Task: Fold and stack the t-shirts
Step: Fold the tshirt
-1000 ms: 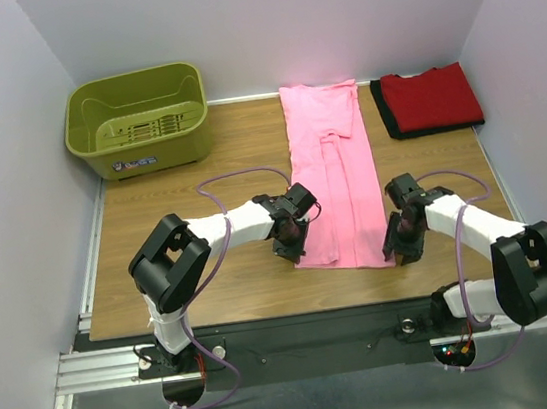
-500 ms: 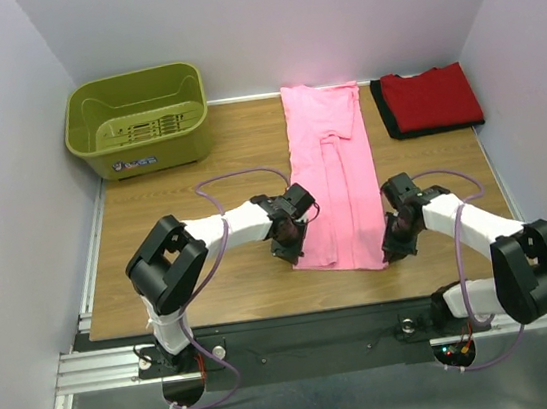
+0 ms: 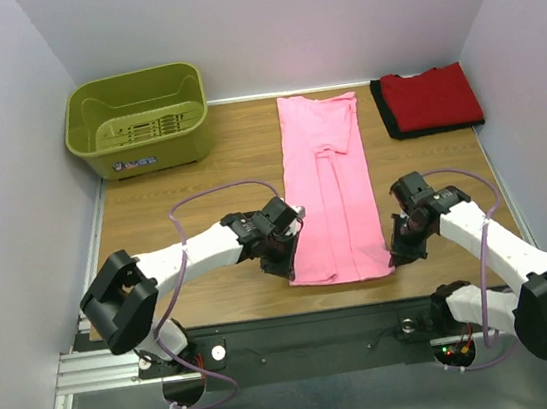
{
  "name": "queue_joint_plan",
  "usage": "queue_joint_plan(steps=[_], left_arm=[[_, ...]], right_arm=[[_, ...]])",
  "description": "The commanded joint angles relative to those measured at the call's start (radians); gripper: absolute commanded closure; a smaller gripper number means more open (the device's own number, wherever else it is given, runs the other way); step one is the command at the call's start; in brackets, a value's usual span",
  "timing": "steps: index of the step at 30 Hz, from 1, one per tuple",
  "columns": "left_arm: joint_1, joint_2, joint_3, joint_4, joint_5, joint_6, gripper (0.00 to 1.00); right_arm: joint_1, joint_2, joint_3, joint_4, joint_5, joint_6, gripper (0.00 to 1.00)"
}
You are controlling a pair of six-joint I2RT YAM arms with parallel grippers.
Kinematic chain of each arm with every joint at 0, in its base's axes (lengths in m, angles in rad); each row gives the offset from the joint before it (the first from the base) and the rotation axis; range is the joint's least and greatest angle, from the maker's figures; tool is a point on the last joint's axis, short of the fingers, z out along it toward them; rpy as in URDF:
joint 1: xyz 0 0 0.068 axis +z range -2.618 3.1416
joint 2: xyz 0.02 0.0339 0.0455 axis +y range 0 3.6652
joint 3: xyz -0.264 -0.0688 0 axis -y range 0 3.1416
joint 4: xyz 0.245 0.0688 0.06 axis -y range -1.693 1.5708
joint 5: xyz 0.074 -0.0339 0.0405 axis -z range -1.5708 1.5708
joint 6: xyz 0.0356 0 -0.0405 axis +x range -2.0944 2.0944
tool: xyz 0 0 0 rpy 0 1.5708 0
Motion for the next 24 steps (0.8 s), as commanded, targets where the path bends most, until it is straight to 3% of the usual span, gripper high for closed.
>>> queue_joint_plan(steps=[1, 10, 17, 24], left_arm=[[0.003, -0.083, 0.006, -0.04, 0.015, -0.018, 1.0], [0.176, -0.003, 0.157, 0.03, 0.014, 0.058, 1.0], [0.266, 0.196, 0.406, 0.039, -0.02, 0.173, 1.0], [0.359, 0.337, 0.541, 0.093, -0.061, 0.216, 1.0]], right_arm=[[0.007, -0.018, 0.12, -0.083, 0.012, -0.026, 1.0], [0.005, 0.198, 0.419, -0.061, 0.225, -0.111, 1.0], [-0.008, 0.425, 0.653, 0.035, 0.281, -0.17, 0.99], [-0.051, 0.599, 0.805, 0.101, 0.292, -0.216, 1.0]])
